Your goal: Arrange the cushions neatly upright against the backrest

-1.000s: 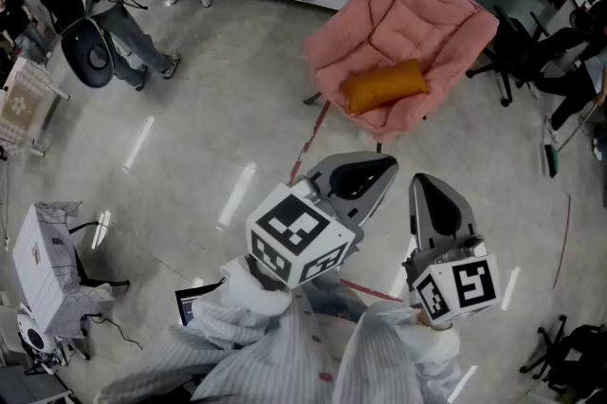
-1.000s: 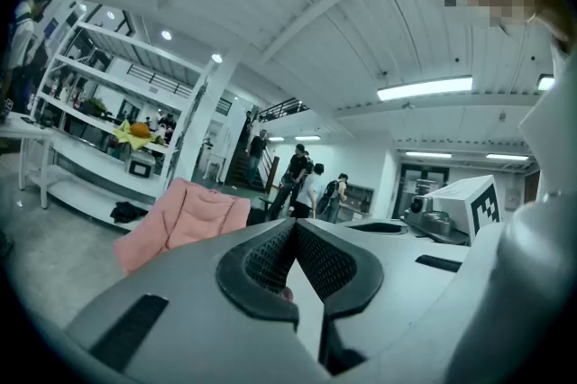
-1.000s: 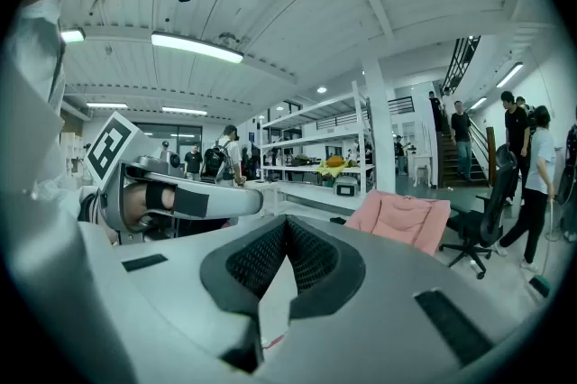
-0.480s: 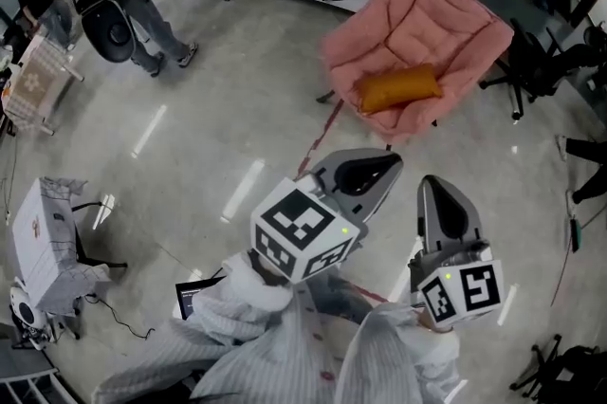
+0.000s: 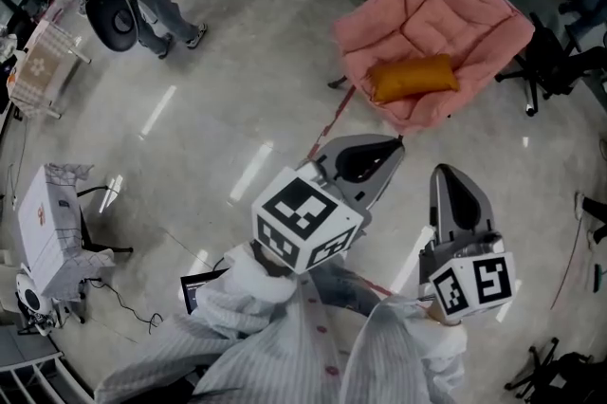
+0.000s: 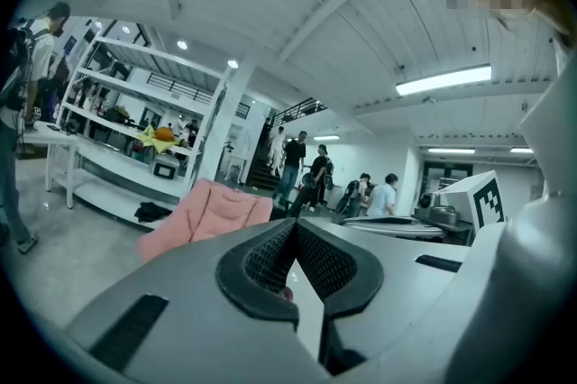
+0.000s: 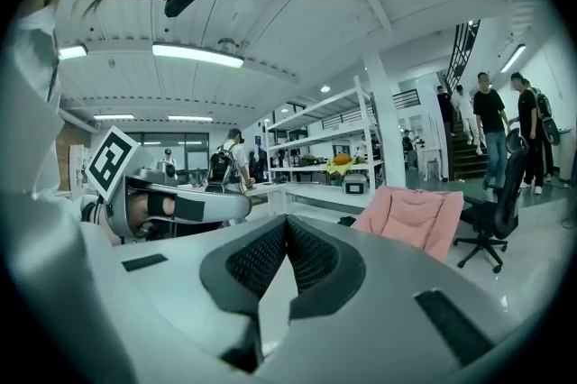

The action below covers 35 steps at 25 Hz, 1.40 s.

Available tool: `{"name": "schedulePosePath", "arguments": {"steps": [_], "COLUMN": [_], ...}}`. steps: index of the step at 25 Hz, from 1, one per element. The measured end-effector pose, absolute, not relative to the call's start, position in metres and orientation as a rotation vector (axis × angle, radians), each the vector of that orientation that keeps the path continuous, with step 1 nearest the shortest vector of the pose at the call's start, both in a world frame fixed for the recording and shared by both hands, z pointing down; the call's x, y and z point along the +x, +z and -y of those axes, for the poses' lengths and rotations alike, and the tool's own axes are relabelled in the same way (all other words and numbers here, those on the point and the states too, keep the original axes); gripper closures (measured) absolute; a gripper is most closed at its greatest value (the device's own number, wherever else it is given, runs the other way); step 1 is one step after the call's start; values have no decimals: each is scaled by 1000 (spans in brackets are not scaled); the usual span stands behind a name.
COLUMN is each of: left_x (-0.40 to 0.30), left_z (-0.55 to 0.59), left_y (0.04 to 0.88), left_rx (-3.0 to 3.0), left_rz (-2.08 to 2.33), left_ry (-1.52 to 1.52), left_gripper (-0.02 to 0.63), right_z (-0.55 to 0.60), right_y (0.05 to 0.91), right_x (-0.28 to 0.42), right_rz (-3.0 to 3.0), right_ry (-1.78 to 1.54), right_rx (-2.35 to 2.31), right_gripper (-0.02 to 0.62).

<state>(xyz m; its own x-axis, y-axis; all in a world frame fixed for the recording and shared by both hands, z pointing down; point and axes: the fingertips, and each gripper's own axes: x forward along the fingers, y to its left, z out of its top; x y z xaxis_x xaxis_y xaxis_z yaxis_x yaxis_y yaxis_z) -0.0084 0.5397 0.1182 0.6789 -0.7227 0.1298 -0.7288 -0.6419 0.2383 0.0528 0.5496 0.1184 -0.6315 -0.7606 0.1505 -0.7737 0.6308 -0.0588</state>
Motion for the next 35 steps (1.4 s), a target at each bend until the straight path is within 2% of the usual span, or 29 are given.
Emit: {"name": "schedulePosePath", "arguments": {"steps": [23,35], "left_x": [-95,-88], "left_z": [-298,-235], "left_y": [124,148], "left_rx": [2651,2622], "left_rz": [1024,1001], "left_ry": [47,82], "left_gripper": [595,595], "right_z": [-317,-252], "right_y": [125,146], "right_x": [-13,0], "right_rz": [2582,2527], "right_ry": [204,261], "right_rx": [1465,1487], "right_gripper": [583,583]}}
